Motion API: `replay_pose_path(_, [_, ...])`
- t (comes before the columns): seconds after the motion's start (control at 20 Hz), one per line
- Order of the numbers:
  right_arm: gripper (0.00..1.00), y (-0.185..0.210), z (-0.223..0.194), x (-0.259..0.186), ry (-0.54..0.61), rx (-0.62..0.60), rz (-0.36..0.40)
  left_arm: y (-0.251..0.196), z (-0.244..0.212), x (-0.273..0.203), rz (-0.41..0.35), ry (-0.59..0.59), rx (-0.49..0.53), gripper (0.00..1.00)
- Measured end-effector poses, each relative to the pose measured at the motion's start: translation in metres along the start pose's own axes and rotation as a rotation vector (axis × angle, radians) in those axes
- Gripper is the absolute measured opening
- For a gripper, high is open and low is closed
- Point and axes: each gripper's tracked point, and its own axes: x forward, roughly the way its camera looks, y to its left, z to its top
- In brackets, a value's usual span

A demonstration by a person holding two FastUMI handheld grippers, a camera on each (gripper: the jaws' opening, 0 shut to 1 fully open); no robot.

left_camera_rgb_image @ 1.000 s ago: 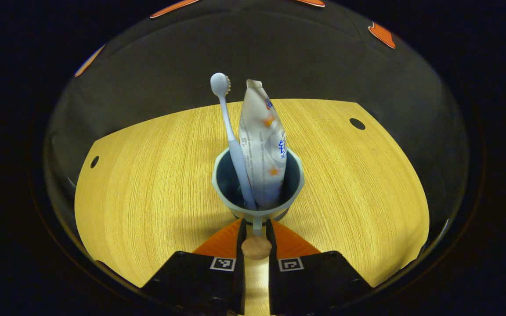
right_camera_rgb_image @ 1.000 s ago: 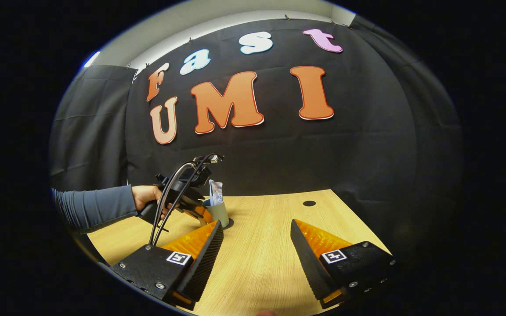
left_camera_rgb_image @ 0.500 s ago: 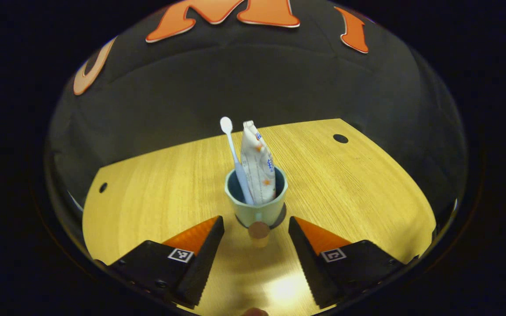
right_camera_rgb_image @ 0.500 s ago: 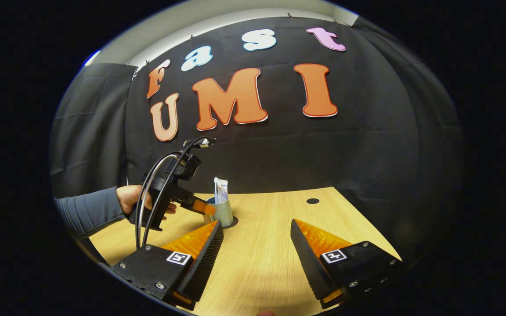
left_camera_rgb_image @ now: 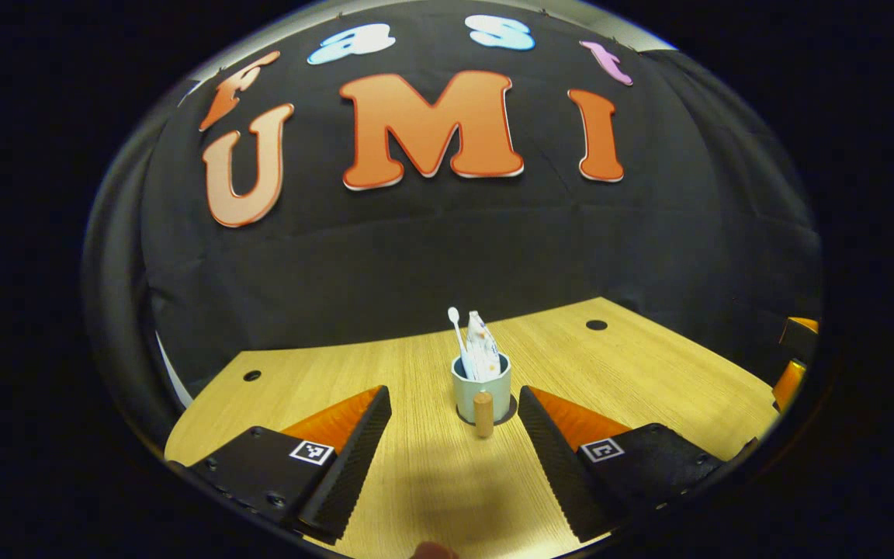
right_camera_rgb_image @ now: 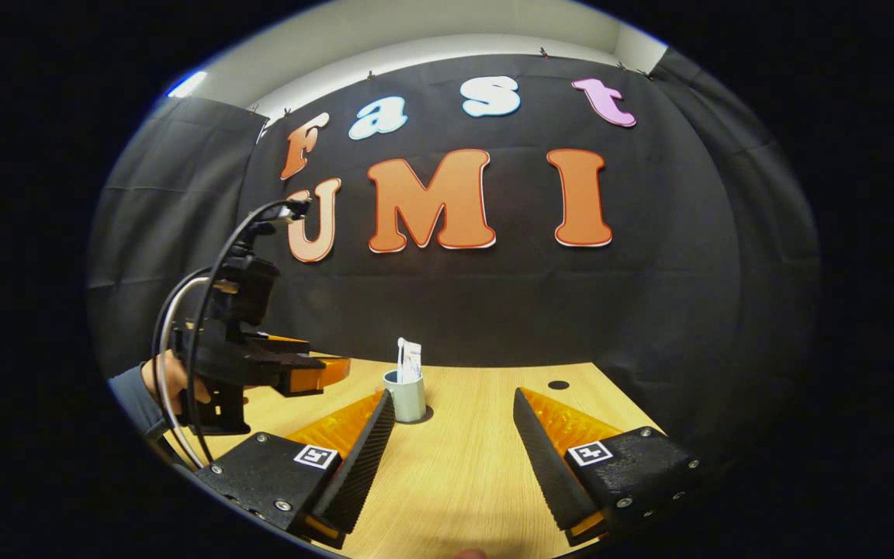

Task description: Put the toothbrush and toothpaste on the desktop into the cup, then pick up the cup and place it on the coaster on the desktop.

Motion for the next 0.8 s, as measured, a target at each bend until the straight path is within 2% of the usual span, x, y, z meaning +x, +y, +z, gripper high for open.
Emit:
replay_pose_path(0.15, [0.92,0.018,0.011,-0.008,-0.026,-0.005,0.013,0.004,0.0,-0.006,0.036,-0.075,-0.033,0.99])
replay_pose_path(0.35, [0.92,0.036,0.023,-0.019,-0.056,0.009,0.03,0.011,0.006,-0.009,0.064,-0.112,-0.086,0.99])
replay_pose_path(0.8, [0.92,0.07,0.061,-0.04,-0.141,0.02,0.076,0.027,0.036,-0.029,0.123,-0.298,-0.038,0.99])
